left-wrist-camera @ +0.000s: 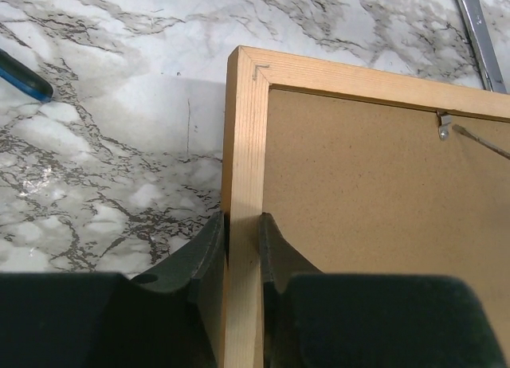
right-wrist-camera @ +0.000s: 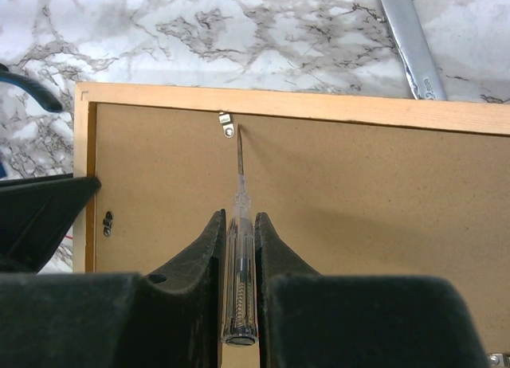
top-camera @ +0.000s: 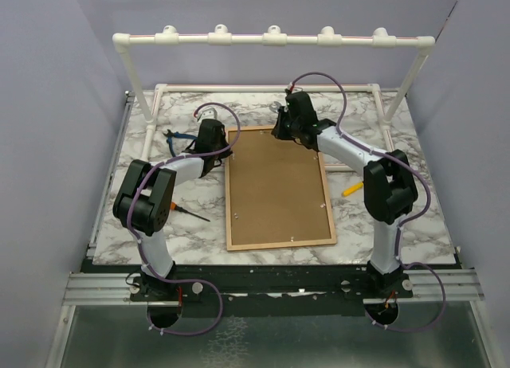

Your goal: Take the photo out of the frame

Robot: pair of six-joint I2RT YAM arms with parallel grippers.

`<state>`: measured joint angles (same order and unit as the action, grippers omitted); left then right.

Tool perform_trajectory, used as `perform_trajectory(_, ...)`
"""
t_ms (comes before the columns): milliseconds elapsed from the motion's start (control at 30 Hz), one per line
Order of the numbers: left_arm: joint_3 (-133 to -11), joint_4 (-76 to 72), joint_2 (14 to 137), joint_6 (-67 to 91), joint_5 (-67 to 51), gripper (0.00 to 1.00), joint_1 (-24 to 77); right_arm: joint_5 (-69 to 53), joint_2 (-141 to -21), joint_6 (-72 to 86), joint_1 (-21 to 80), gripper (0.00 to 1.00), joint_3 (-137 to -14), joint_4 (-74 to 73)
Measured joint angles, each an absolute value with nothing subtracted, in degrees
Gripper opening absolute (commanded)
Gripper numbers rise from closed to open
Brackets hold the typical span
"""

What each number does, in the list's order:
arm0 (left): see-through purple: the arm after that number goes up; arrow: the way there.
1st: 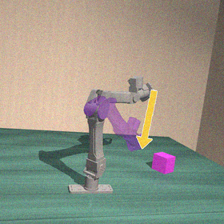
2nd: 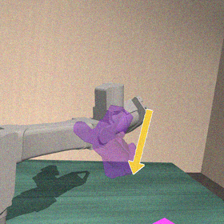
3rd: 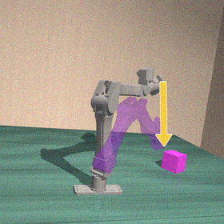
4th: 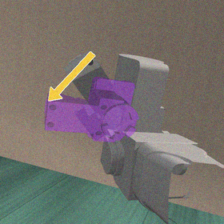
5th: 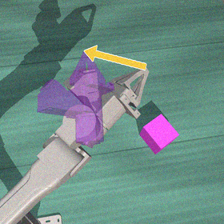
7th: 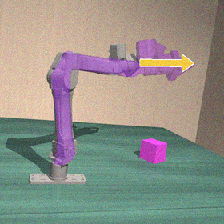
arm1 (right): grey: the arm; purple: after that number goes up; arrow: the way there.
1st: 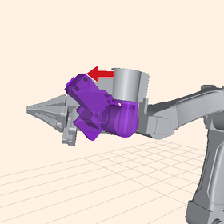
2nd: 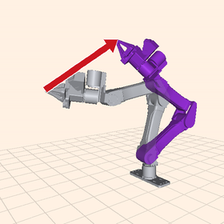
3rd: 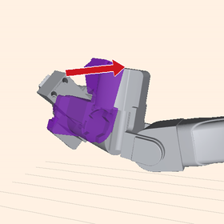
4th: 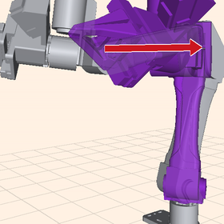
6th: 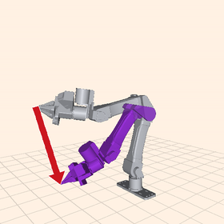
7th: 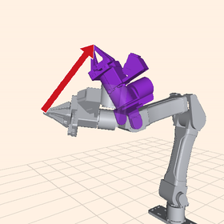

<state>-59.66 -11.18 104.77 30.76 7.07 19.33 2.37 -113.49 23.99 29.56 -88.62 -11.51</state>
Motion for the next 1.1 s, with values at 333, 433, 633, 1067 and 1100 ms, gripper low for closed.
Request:
perform_trajectory(333, -59.66, -11.51, 104.77, 30.28, 6.61, 0.06, 19.33, 2.26, -114.80, 23.99, 29.56, 0.01, -90.41, -11.42)
perform_trajectory(433, -59.66, -11.55, 104.79, 30.09, 6.31, 0.06, 19.33, 1.89, -115.20, 23.97, 29.56, 0.01, -90.85, -11.38)
perform_trajectory(633, -59.66, -11.73, 104.92, 29.89, 5.50, 0.06, 19.33, -0.38, -115.96, 23.92, 29.50, 0.01, -91.66, -11.44)
perform_trajectory(1067, -59.66, -12.10, 105.06, 29.85, 5.39, 0.06, 19.33, -4.25, -115.92, 24.12, 29.52, 0.01, -90.45, -9.82)
perform_trajectory(1100, -59.66, -12.12, 105.06, 29.87, 5.41, 0.07, 19.33, -4.14, -115.79, 24.10, 29.52, 0.01, -90.37, -9.85)
